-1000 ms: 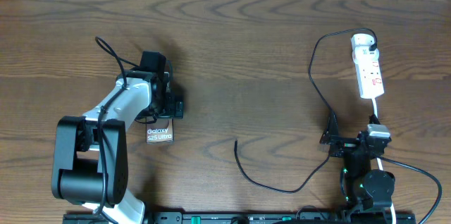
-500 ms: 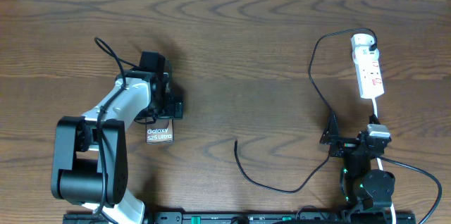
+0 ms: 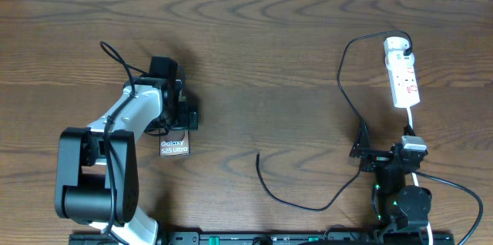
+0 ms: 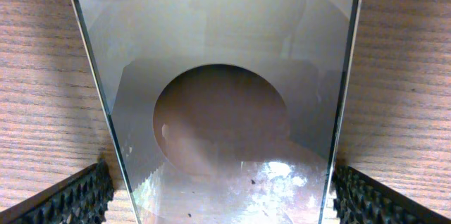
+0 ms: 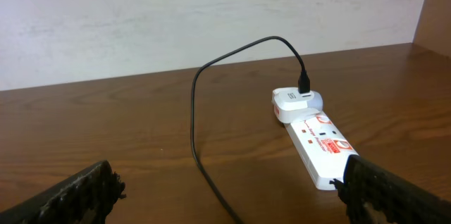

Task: Plug charger to phone and switch on socket

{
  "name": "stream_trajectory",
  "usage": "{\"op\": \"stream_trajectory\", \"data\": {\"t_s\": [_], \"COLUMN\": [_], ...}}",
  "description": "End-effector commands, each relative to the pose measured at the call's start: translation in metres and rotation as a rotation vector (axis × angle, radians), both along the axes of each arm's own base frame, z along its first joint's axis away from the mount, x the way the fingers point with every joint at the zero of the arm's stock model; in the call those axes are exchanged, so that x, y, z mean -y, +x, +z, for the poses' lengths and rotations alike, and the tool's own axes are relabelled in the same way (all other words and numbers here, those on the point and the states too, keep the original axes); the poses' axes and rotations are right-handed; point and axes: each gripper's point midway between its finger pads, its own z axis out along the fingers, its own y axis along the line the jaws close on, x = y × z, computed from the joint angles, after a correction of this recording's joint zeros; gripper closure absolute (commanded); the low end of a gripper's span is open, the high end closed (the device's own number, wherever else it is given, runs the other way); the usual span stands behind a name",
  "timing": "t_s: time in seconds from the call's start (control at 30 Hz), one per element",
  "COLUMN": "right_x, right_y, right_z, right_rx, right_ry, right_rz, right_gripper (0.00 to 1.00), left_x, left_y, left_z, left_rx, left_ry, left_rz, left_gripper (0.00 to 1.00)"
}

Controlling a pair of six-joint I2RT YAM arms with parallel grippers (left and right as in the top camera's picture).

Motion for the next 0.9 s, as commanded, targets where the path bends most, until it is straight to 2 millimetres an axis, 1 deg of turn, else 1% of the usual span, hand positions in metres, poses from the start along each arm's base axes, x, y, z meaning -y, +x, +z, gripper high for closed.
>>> {"op": "stream_trajectory", "data": {"t_s": [0.0,0.2,0.37,0.87], "right_x": [-0.0008,-0.0008,-0.0008,-0.0008], "right_y": [-0.0002,-0.0002,-0.0002,-0.0002], "right_z": [-0.0001,-0.0001,-0.0001,-0.0001], "right_rx": [0.000,0.000,0.000,0.000], "right_ry": [-0.011,-0.011,-0.011,-0.011], "right_rz": [0.004,0.004,0.004,0.004], "right_gripper": [0.01,0.01,0.01,0.01], "left_x": [-0.0176,-0.0175,-0.0171,-0.0172], "left_y": [-0.0214,-0.0191,-0.0129,-0.0158], "left_z": [-0.0161,-0.0162,-0.0161,-0.0162], "left_rx": [-0.074,-0.065,-0.040,-0.052], "left_ry": [0.080,0.080,0.078,0.079], "left_rz": [0.007,0.007,0.003,0.003], "left_gripper": [0.02,0.02,0.02,0.02]}}
